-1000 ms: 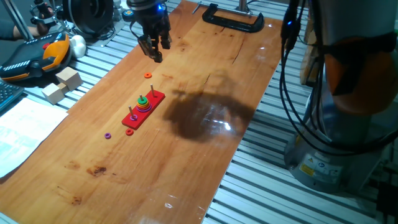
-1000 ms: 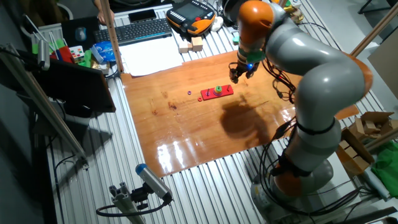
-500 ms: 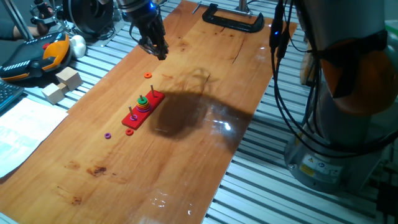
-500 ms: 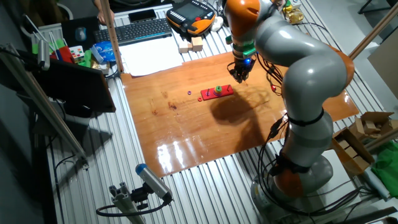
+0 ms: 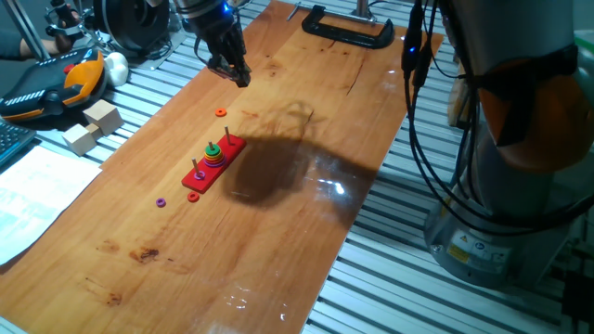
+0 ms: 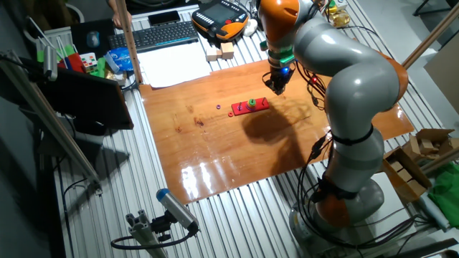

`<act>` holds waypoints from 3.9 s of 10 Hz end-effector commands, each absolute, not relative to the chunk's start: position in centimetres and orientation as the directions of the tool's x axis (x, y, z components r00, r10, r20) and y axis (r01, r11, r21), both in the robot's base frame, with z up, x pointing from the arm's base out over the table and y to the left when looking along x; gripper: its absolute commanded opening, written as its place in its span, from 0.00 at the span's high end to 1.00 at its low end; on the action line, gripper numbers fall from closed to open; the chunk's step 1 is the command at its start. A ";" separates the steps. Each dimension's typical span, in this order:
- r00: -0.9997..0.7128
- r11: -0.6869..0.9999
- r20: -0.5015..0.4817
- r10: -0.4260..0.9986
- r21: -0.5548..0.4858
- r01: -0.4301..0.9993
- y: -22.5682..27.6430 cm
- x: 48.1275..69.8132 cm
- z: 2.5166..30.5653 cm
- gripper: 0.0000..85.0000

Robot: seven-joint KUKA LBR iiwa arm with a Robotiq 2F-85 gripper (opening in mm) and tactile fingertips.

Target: Take out one Hanoi block and throw it aside

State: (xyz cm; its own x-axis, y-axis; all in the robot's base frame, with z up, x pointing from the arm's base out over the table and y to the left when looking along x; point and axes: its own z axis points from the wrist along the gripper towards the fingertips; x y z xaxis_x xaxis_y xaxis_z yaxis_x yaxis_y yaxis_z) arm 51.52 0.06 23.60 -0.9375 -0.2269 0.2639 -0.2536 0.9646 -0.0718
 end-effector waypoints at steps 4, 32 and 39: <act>-0.940 0.963 0.243 -0.239 -0.066 -0.262 0.0 51.3 23.6 0.99; -0.974 0.999 0.228 -0.008 -0.029 -0.015 2.2 54.9 19.8 0.49; -0.983 0.996 0.162 0.090 -0.015 0.089 3.5 57.4 15.3 0.43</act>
